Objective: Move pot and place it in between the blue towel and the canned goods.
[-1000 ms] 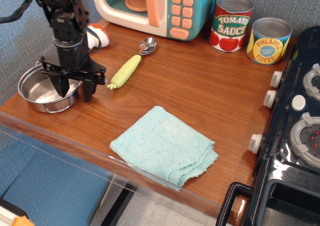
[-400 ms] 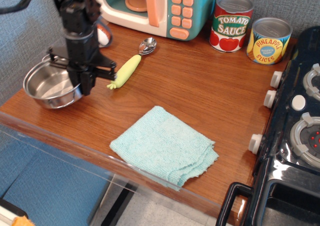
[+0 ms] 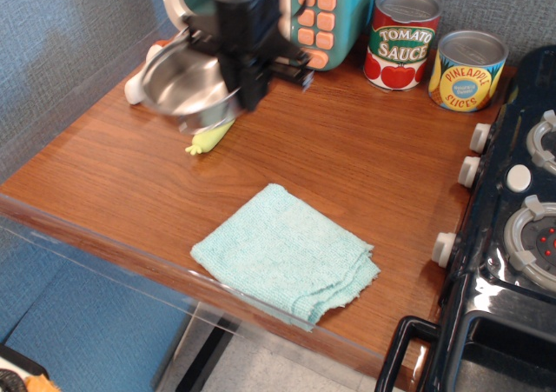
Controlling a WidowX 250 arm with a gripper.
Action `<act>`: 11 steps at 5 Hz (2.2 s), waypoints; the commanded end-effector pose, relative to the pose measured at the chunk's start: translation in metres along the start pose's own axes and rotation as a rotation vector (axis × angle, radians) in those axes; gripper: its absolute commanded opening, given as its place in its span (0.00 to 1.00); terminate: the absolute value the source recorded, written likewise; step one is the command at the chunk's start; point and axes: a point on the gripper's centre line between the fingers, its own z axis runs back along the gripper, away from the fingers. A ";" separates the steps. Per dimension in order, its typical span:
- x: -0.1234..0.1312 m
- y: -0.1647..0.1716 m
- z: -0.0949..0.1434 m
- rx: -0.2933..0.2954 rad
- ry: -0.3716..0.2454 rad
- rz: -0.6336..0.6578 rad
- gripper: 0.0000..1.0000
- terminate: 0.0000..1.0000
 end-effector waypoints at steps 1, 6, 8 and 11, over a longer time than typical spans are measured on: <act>0.050 -0.087 -0.020 -0.086 -0.025 -0.127 0.00 0.00; 0.038 -0.125 -0.025 -0.098 0.034 -0.248 1.00 0.00; 0.030 -0.125 0.032 -0.153 -0.025 -0.203 1.00 0.00; 0.007 -0.126 0.027 -0.066 -0.054 -0.068 1.00 1.00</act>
